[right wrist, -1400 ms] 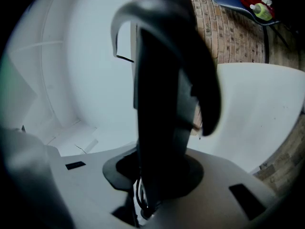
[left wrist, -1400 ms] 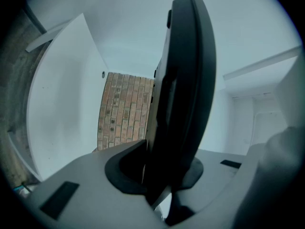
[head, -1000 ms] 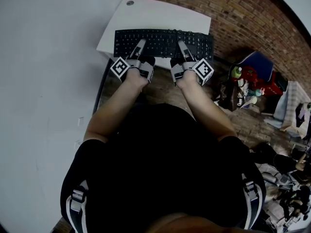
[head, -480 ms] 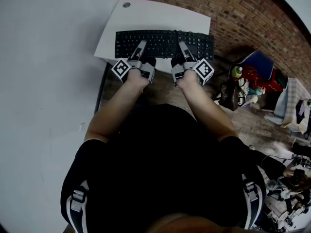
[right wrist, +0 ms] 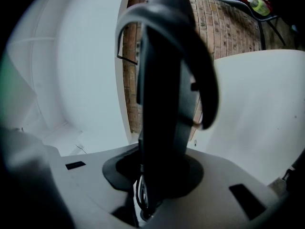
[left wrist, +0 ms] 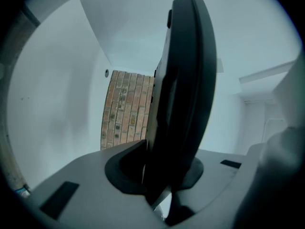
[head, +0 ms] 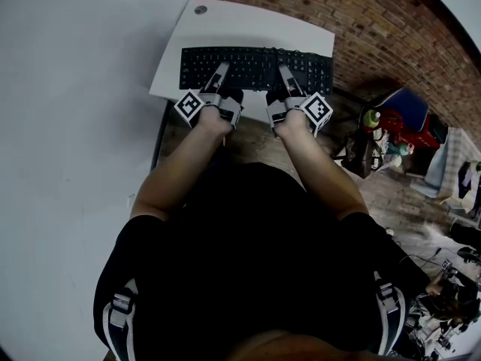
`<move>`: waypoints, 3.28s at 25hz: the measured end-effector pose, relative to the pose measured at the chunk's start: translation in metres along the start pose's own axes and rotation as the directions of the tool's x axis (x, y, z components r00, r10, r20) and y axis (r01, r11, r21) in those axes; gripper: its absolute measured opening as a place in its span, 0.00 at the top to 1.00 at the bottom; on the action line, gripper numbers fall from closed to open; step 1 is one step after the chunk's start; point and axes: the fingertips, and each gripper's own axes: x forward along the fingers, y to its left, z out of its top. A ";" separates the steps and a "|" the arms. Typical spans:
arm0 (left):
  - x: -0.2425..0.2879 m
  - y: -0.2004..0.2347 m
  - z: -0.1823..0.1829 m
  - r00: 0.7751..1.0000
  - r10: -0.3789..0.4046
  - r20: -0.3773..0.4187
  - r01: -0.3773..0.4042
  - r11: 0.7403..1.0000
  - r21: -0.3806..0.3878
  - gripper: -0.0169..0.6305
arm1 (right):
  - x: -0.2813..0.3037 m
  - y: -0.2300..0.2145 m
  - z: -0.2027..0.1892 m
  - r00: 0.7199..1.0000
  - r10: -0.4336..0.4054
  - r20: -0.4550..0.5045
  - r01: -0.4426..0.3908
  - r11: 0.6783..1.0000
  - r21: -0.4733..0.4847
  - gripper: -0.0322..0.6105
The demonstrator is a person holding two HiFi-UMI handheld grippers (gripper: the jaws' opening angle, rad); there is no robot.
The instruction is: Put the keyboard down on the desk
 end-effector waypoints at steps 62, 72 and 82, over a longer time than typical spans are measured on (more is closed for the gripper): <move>0.141 0.044 0.143 0.992 0.099 -0.080 -0.105 0.992 -0.067 0.84 | 0.184 -0.046 0.015 0.991 -0.105 0.080 0.104 0.994 0.016 0.77; 0.162 0.049 0.180 0.991 0.099 -0.091 -0.106 0.992 -0.074 0.84 | 0.223 -0.053 0.008 0.990 -0.108 0.094 0.109 0.994 0.003 0.77; 0.198 0.053 0.223 0.986 0.103 -0.127 -0.114 0.990 -0.083 0.84 | 0.273 -0.057 0.004 0.984 -0.124 0.130 0.124 0.992 0.009 0.77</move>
